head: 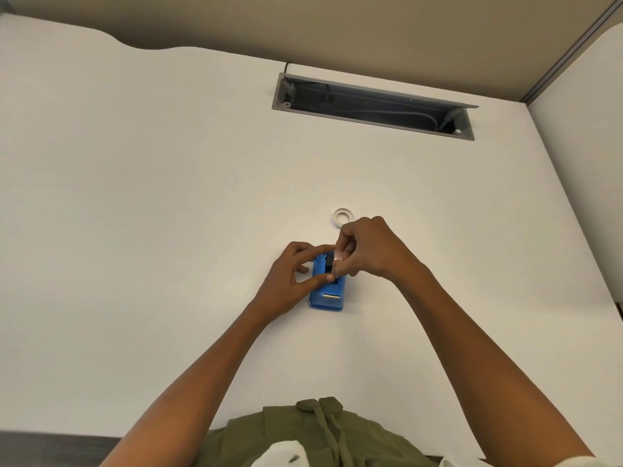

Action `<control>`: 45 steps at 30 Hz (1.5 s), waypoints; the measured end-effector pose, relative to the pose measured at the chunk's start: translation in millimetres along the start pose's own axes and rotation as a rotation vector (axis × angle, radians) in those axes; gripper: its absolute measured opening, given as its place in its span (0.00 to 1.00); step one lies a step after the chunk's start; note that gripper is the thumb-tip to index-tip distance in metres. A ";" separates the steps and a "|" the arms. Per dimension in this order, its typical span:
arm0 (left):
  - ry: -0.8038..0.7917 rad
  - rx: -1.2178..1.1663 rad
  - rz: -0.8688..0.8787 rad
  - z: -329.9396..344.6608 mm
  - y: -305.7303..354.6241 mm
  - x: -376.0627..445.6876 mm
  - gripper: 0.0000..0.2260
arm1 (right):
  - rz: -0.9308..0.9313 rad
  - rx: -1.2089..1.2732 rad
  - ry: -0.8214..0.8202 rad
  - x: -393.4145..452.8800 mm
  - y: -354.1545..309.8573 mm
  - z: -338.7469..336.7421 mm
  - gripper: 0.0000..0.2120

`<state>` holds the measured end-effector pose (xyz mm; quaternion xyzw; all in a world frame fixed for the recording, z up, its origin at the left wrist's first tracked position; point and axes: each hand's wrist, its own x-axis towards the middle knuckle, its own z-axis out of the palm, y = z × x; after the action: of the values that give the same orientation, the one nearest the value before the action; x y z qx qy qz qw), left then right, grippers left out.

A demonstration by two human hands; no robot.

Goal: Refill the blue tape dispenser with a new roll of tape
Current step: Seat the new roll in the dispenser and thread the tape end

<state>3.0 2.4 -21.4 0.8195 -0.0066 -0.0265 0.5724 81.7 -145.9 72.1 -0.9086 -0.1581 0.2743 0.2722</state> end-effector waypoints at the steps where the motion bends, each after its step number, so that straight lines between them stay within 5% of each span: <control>1: 0.000 0.001 -0.002 -0.4 0.2 0.0 0.20 | 0.006 0.018 -0.003 1.3 0.1 -1.0 0.09; 29: 0.006 0.007 -0.006 1.7 3.7 -2.3 0.20 | -0.005 0.031 0.015 2.3 1.8 0.6 0.07; 36: 0.003 -0.002 -0.022 1.1 2.5 -0.9 0.20 | -0.036 0.157 0.011 1.6 12.4 -1.7 0.02; 40: 0.011 -0.021 -0.022 1.3 2.8 0.0 0.18 | -0.035 0.279 0.017 -2.3 22.7 -1.4 0.07; 45: 0.010 -0.038 -0.009 1.1 1.4 0.2 0.18 | -0.056 0.259 0.176 -8.7 29.3 12.7 0.08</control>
<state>3.2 1.0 -20.5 0.8087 0.0007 -0.0251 0.5876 71.3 -168.1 49.7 -0.8817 -0.1222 0.2041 0.4076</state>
